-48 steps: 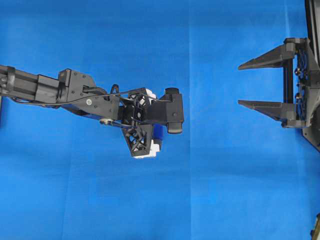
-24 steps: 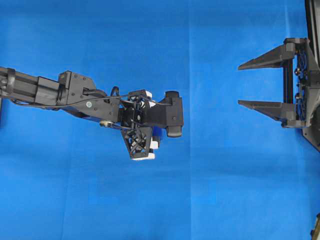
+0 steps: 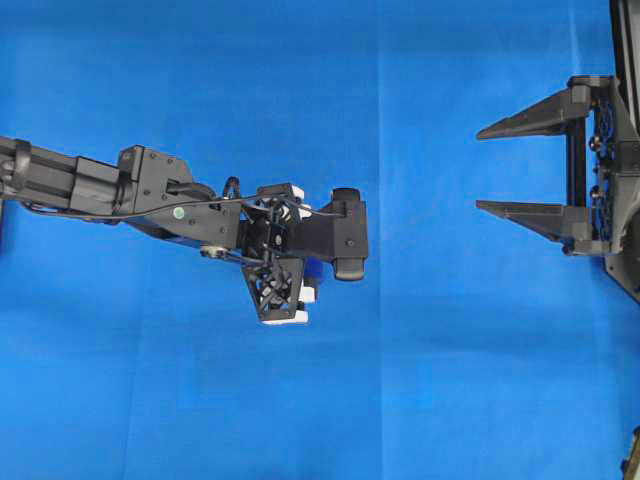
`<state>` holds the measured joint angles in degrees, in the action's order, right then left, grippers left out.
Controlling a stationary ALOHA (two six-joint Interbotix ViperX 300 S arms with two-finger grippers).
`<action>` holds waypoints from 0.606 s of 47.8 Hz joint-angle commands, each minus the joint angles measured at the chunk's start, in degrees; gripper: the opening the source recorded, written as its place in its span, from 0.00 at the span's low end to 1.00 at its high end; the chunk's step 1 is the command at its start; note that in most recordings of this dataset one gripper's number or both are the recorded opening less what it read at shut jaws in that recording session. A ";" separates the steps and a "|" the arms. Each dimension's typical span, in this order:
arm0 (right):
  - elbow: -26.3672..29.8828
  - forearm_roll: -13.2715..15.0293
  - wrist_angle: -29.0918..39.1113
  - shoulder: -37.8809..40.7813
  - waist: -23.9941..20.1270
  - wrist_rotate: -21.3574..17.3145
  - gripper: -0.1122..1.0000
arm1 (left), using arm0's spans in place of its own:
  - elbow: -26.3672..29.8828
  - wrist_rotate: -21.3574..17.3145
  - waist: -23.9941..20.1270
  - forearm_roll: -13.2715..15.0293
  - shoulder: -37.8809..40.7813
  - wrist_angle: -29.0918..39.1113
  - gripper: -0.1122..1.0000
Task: Handover the blue block to the right arm after grasping it with the left arm, then place it in the designated position.
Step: 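Close the left gripper on the blue cube and lift it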
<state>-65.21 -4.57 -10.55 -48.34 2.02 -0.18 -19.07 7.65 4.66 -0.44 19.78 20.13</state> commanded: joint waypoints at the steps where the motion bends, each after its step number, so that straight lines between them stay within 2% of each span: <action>1: 1.23 -0.18 -0.44 0.18 0.18 0.00 0.97 | 1.41 -0.18 0.35 -0.09 -1.41 -0.18 0.54; 10: 1.23 -0.18 -0.26 0.18 0.18 0.00 0.97 | 1.67 -0.26 0.35 -0.09 -3.43 1.58 0.54; 29: 1.49 -0.18 -0.18 0.18 0.18 0.00 0.97 | 4.57 -0.35 0.62 -0.09 -15.12 13.97 0.54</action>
<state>-65.21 -4.66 -10.55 -48.34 2.11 -0.18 -16.61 7.38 5.10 -0.44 9.14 31.99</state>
